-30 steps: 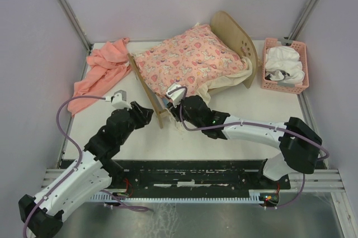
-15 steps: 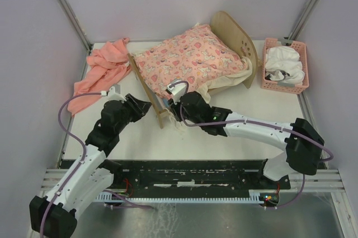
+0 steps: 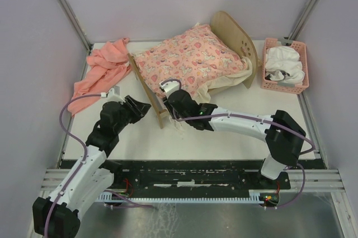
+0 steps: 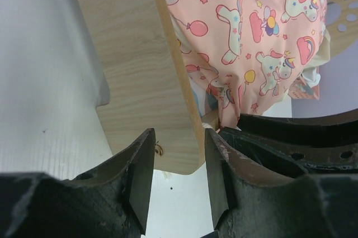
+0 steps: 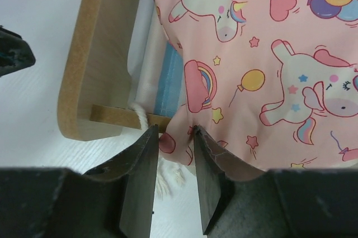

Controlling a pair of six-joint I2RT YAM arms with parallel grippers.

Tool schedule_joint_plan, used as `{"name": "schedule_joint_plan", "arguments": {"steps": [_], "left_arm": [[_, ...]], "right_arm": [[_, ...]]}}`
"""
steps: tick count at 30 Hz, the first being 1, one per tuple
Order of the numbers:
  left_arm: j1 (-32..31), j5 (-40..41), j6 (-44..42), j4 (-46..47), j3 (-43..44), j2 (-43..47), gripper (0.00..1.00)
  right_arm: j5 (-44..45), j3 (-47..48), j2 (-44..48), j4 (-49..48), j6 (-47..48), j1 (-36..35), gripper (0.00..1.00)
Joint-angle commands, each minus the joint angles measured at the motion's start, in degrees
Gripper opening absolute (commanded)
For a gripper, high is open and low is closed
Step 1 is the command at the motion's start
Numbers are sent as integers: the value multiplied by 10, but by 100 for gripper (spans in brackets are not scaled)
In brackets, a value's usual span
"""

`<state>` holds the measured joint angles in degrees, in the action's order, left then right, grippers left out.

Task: Set up the pet bed

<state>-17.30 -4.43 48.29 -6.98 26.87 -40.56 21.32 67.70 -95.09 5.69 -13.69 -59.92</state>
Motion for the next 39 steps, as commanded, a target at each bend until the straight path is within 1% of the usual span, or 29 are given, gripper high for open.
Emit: {"name": "schedule_joint_plan", "arguments": {"steps": [1,4,7,8,9,10,15,18,21,26,28,29,30,33,34,36,39], "left_arm": [[4,-19,7,38,-6,-6,47],[4,-21,8,45,-9,-11,47],[4,-25,9,52,-11,-17,47],[4,-24,9,54,-12,-19,46],[5,-26,9,58,-14,-22,46],[4,-26,8,69,-16,-32,46],[4,-17,4,81,-21,-50,45],[4,-18,4,89,-21,-67,44],[4,-19,1,92,-20,-74,44],[4,-18,-7,92,-17,-72,43],[4,-16,-14,93,-16,-71,44],[5,-18,-22,95,-15,-71,45],[4,-22,-30,97,-14,-71,46],[4,-35,-48,100,-10,-73,48],[3,-37,-53,103,-10,-75,49],[3,-36,-62,106,-10,-83,51],[-1,-28,-75,98,-3,-108,52]], "right_arm": [[51,41,-20,21,10,-4,40],[61,49,-33,26,19,-8,38],[73,55,-42,32,33,-15,29],[74,59,-45,35,39,-16,23],[73,63,-48,38,45,-17,15],[30,63,-40,32,59,-19,2],[-86,22,6,-38,54,-20,2],[-153,5,14,-66,49,-20,2],[-162,-8,7,-85,38,-20,2],[-141,-37,-15,-116,27,-20,2],[-137,-32,-26,-113,27,-19,2],[-133,-26,-28,-102,26,-20,5],[-126,-20,-26,-88,25,-19,12],[-107,-23,8,-66,21,-19,38],[-101,-26,26,-55,21,-19,45],[-88,-32,66,-27,21,-19,55],[-50,-48,138,20,32,-18,61]]}}
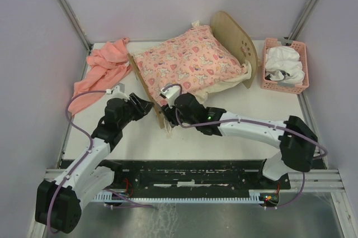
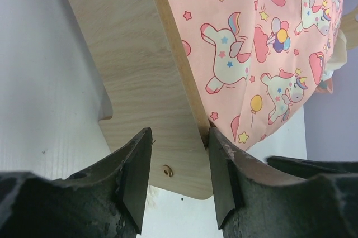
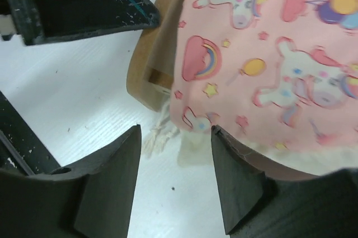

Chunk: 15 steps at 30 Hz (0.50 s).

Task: Set up the pet bed

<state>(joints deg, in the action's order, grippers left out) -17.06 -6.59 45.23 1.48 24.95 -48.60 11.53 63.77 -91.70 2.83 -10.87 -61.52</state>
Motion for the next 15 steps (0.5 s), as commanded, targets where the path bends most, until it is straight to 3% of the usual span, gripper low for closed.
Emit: {"name": "schedule_joint_plan", "arguments": {"steps": [1,4,9,15], "left_arm": [[-6,-5,-47,13,19,-37,52],[-22,18,-57,16,27,-64,53],[-54,77,-85,-21,58,-100,51],[-68,107,-130,-65,79,-94,16]], "right_arm": [[65,-12,125,66,11,0,63],[114,-6,177,129,37,19,67],[221,41,209,191,124,100,83],[187,129,165,232,163,274,90]]}}
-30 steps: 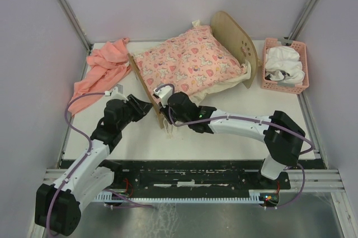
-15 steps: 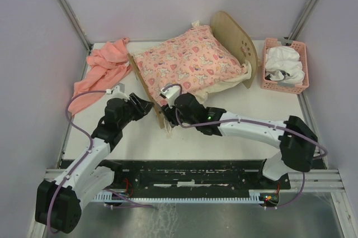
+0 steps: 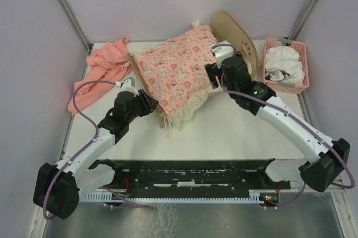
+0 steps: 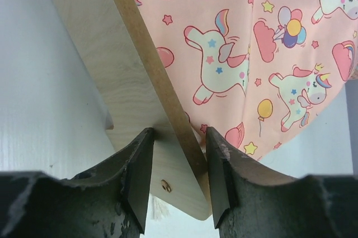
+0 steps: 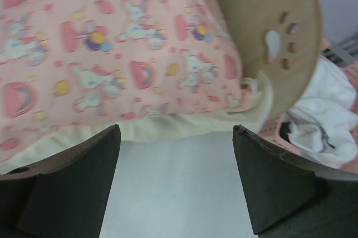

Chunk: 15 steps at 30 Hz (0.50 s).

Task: Set up the pet bed

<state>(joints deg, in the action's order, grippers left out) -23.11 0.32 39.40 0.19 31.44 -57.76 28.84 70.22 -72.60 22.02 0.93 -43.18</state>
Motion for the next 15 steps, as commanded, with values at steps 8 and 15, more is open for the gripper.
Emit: {"name": "schedule_joint_plan", "arguments": {"steps": [8,15], "left_arm": [[-8,26,-172,-117,16,99,3],[-8,2,-227,-112,5,144,3]], "right_arm": [[-77,182,-117,129,26,240,95],[-180,230,-170,138,16,277,86]]}}
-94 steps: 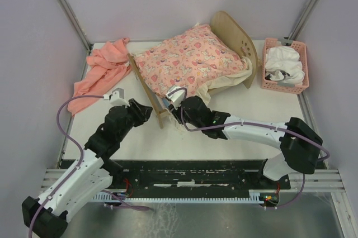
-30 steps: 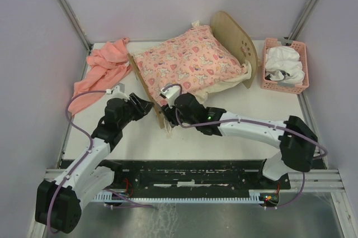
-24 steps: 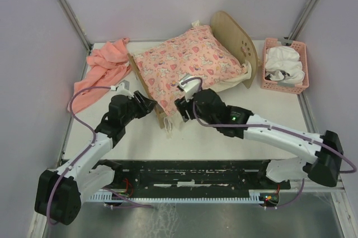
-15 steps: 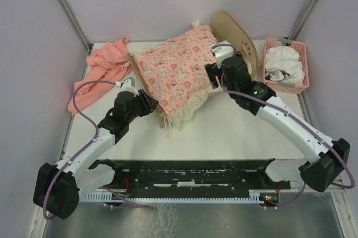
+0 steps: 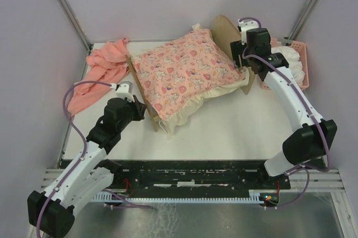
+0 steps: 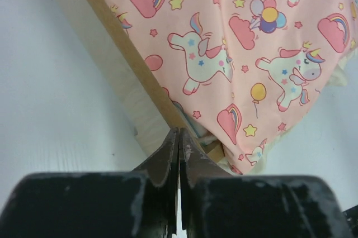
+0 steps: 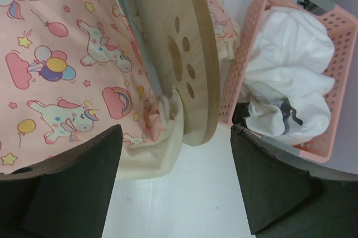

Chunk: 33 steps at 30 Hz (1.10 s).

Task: Set up the pet bed

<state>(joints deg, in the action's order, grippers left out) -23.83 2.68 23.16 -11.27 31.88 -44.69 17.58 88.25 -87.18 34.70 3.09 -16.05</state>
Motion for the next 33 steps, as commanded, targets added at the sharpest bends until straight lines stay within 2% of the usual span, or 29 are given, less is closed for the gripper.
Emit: {"name": "schedule_joint_plan", "arguments": {"steps": [1,4,8,9,13,14,17,21,24,26,30,33], "left_arm": [[-1,-26,-68,3,1,14,3],[-1,-30,-79,-4,3,13,3],[-1,-28,-69,-8,7,18,3],[-1,-28,-56,-5,10,18,6],[-1,-34,4,6,25,10,37],[-1,-33,16,13,24,9,41],[-1,-23,38,29,18,-4,48],[-1,20,43,19,15,-33,56],[-1,44,41,21,10,-44,58],[-1,49,38,27,9,-51,59],[-1,53,26,50,14,-73,58],[-1,62,12,67,25,-99,48]], "right_arm": [[-60,52,-32,15,-3,6,84],[-2,46,-43,11,6,11,81],[14,40,-48,-18,15,26,83],[8,43,-51,-21,17,31,84],[-29,72,-84,-14,16,47,85],[-40,80,-96,-11,18,50,85],[-68,101,-126,5,28,56,73],[-101,101,-129,13,35,57,38],[-103,80,-94,16,24,57,20],[-100,53,-61,17,10,56,14],[-96,-18,12,0,-17,56,11],[-91,-56,47,-2,-34,57,8]]}}
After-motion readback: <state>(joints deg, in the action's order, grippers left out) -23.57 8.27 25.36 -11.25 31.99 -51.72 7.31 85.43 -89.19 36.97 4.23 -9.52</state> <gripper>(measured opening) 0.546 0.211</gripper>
